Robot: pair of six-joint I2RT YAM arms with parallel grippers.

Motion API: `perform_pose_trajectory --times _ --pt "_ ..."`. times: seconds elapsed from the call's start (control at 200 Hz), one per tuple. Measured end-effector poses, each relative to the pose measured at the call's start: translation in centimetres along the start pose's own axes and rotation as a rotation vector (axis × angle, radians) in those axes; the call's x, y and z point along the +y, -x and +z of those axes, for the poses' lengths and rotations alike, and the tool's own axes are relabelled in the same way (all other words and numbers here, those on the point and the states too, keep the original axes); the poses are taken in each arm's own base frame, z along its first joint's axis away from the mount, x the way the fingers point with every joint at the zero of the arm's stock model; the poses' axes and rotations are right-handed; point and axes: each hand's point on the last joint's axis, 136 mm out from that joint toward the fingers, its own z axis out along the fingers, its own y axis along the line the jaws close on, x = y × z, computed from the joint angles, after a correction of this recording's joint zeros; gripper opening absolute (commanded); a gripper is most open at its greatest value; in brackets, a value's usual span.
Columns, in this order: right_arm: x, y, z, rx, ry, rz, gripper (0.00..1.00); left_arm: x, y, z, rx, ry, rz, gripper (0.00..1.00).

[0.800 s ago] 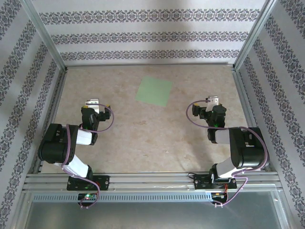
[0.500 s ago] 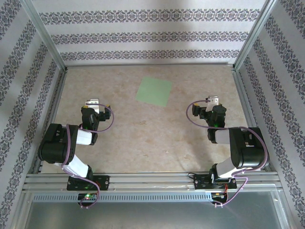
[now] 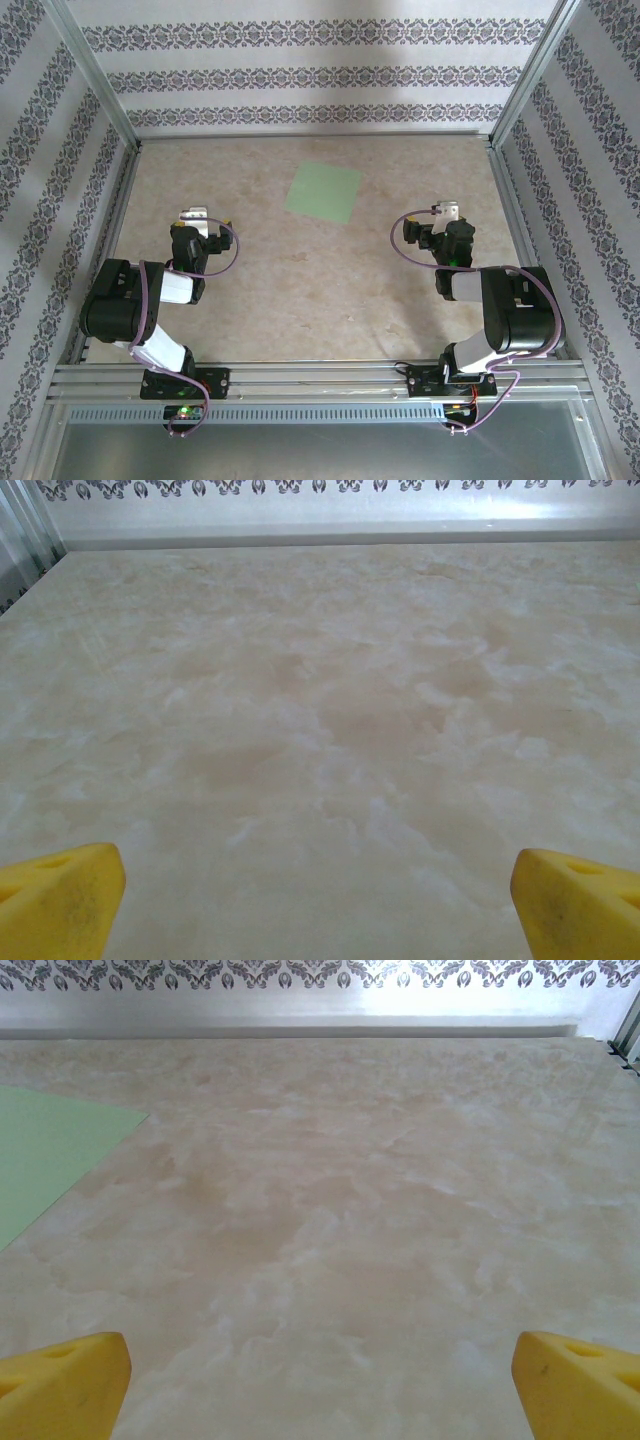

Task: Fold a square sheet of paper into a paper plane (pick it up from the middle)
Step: Move the square sheet of paper to the center of the table.

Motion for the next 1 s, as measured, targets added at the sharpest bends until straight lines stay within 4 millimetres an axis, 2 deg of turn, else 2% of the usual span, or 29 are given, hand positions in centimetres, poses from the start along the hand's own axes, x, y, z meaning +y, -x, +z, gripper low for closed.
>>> perform_pose_trajectory --times 0.515,0.62,0.715,0.869,0.939,1.004 --pt "0.0 0.1 -0.1 0.000 0.000 0.001 0.98 -0.1 0.0 0.0 -0.001 -0.006 0.000 0.99" --pt "0.0 1.3 -1.1 -0.013 -0.007 -0.001 0.98 -0.2 0.2 -0.9 -0.009 -0.015 0.002 0.99" --pt "0.0 4.5 -2.8 -0.067 -0.036 0.005 0.98 0.2 2.1 -2.1 -0.045 -0.003 -0.002 0.99" --pt "0.2 10.7 -5.2 -0.142 -0.058 0.099 0.98 1.4 7.4 -3.3 -0.113 0.060 -0.087 0.99" --pt "0.3 12.3 -5.7 -0.128 -0.062 0.168 0.98 1.5 9.8 -3.4 -0.117 0.063 -0.156 0.99" --pt "0.4 12.9 -5.7 -0.096 -0.055 0.231 0.98 1.2 11.7 -3.3 -0.103 0.046 -0.224 0.99"
